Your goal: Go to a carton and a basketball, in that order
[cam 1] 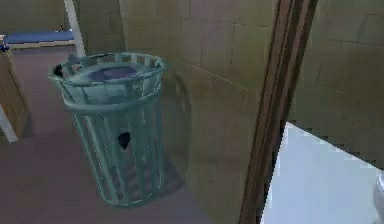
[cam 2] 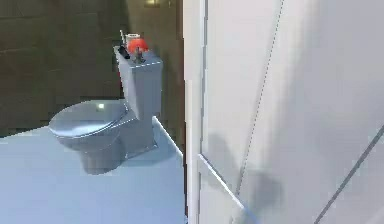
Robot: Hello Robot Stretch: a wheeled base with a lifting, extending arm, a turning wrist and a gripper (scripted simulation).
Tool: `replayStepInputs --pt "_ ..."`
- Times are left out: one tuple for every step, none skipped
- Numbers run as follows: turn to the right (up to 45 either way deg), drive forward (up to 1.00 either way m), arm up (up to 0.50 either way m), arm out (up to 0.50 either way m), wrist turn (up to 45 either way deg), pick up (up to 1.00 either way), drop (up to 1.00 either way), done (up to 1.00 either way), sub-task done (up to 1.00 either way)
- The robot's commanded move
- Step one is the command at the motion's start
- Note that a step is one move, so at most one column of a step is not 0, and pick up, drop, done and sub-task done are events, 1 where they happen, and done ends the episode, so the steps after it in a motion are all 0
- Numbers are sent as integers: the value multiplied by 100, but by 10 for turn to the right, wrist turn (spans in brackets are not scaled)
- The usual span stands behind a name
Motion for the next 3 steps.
replayStepInputs --pt "-420 0 0 0 0 0 0 0 0" --pt "0 15 0 0 0 0 0 0 0" --pt "-240 0 0 0 0 0 0 0 0"
